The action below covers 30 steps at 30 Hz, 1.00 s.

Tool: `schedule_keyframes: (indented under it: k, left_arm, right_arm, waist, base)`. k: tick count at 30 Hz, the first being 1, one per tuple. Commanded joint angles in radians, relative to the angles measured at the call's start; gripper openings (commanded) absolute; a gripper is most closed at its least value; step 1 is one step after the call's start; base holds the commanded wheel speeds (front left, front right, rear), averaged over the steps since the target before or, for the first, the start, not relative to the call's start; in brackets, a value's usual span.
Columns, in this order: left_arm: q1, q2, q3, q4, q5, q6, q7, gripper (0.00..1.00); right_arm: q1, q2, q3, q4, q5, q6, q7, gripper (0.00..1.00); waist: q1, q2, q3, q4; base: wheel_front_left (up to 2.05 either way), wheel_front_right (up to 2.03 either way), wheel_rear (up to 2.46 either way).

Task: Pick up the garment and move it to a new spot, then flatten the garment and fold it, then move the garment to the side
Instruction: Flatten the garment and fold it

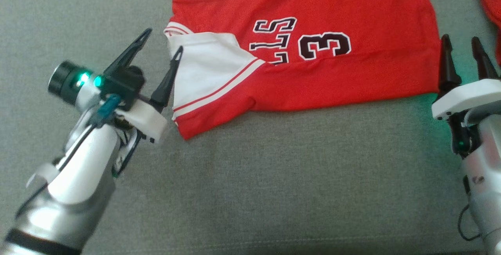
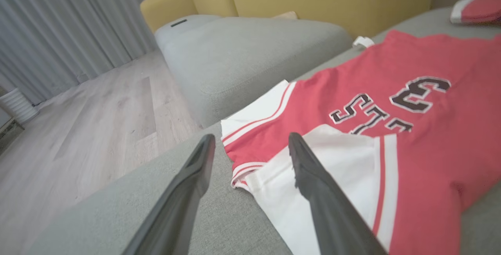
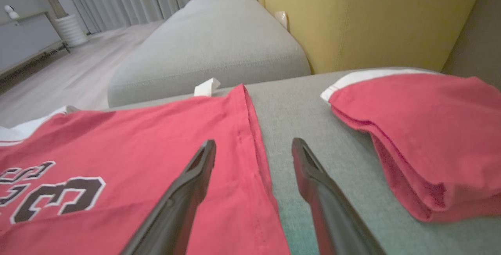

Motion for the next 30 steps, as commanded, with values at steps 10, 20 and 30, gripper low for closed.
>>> schedule_keyframes:
  k: [10,20,30]
  left_arm:
    - [0.348,-0.150,0.181,-0.053,-0.307,0.074,0.012,1.00]
    - [0.368,-0.220,0.183,0.084,-0.354,0.096,0.016,1.00]
    - [0.292,-0.237,0.170,0.231,-0.338,0.098,0.014,1.00]
  right_arm:
    - [0.157,0.086,-0.046,-0.174,-0.007,0.007,-0.018,1.00]
    - [0.237,0.118,-0.072,-0.223,-0.039,0.007,-0.017,1.00]
    - [0.257,0.129,-0.077,-0.252,-0.056,0.007,0.002,1.00]
  waist:
    - [-0.0001,-0.0001,-0.123,-0.009]
    - [-0.0001,-0.0001,-0.150,-0.029]
    - [-0.0001,-0.0001,-0.139,-0.050]
  base:
    - [0.00,0.00,0.00]
    - [0.00,0.00,0.00]
    - [0.00,0.00,0.00]
